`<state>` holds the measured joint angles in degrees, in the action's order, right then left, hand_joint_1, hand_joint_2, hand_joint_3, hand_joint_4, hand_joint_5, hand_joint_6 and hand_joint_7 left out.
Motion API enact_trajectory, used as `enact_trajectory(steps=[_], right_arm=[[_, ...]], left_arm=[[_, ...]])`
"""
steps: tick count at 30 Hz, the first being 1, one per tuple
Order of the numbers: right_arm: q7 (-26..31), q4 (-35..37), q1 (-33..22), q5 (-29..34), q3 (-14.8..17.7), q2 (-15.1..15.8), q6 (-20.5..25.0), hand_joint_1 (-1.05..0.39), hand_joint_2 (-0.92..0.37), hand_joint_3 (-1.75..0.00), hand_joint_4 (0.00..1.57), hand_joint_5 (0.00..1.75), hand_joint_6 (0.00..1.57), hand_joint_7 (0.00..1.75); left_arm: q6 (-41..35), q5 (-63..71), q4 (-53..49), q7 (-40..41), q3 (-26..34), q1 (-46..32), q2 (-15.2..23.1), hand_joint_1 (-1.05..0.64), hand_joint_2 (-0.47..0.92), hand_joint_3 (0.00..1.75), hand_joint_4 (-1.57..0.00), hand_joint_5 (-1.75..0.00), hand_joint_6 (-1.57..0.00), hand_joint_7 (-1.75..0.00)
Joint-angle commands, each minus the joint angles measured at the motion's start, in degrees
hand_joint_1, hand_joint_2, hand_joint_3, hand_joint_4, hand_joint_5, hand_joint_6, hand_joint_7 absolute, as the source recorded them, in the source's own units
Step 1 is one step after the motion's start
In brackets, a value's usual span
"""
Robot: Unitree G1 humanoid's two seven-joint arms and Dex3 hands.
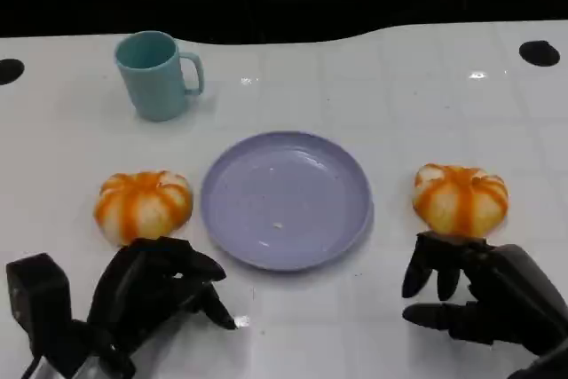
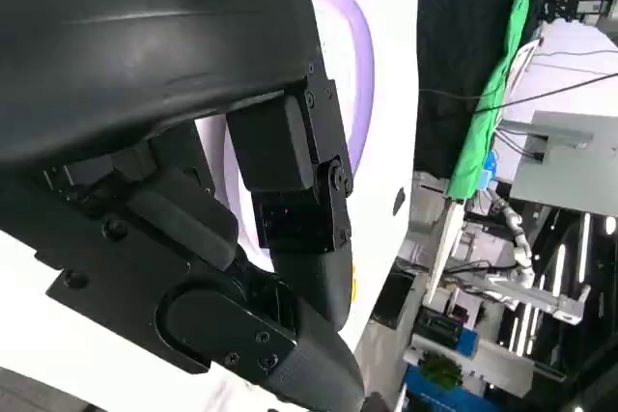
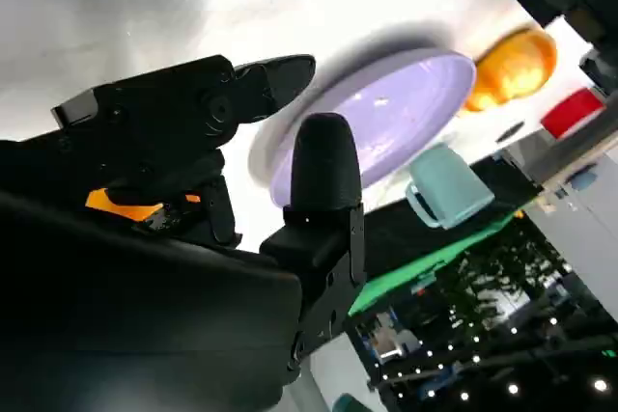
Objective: Grasp the bread from the table and place it into the plate.
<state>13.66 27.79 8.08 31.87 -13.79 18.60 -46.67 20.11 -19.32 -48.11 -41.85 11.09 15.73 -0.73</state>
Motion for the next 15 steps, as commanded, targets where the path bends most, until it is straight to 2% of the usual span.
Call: enact_trajectory(steps=[1, 5, 10, 15], right_arm=[[0.79, -1.77, -0.58, -0.42, 1.4, 1.29, -0.39, -0.39, -0.89, -0.01, 0.53, 1.31, 0.5, 0.91], [0.75, -2.99, -0.64, -0.56, 2.0, 1.56, -0.29, -0.39, -0.91, 0.0, 0.54, 1.11, 0.5, 0.77], [1.35, -4.77, -0.69, -0.75, 3.52, 1.37, -0.42, -0.36, -0.9, 0.0, 0.54, 1.07, 0.54, 0.67], [1.79, -6.54, -0.29, -0.66, 5.2, 1.75, 0.49, -0.37, -0.92, -0.01, 0.4, 0.94, 0.52, 0.49]], left_arm=[[0.35, 0.35, -0.12, 0.34, 0.18, 0.23, 1.11, -1.05, 0.74, 0.0, -1.57, -0.58, -1.57, -0.18], [0.3, 0.32, -0.25, 0.43, 0.22, 0.32, 1.05, -1.05, 0.74, 0.0, -1.57, -0.58, -1.57, -0.18], [0.72, 0.44, -0.5, 0.34, 0.17, 0.4, 1.02, -1.05, 0.74, 0.0, -1.57, -0.58, -1.57, -0.18], [0.55, 0.15, -0.61, -0.09, 0.28, 0.41, 1.01, -1.05, 0.74, 0.0, -1.57, -0.58, -1.57, -0.18]])
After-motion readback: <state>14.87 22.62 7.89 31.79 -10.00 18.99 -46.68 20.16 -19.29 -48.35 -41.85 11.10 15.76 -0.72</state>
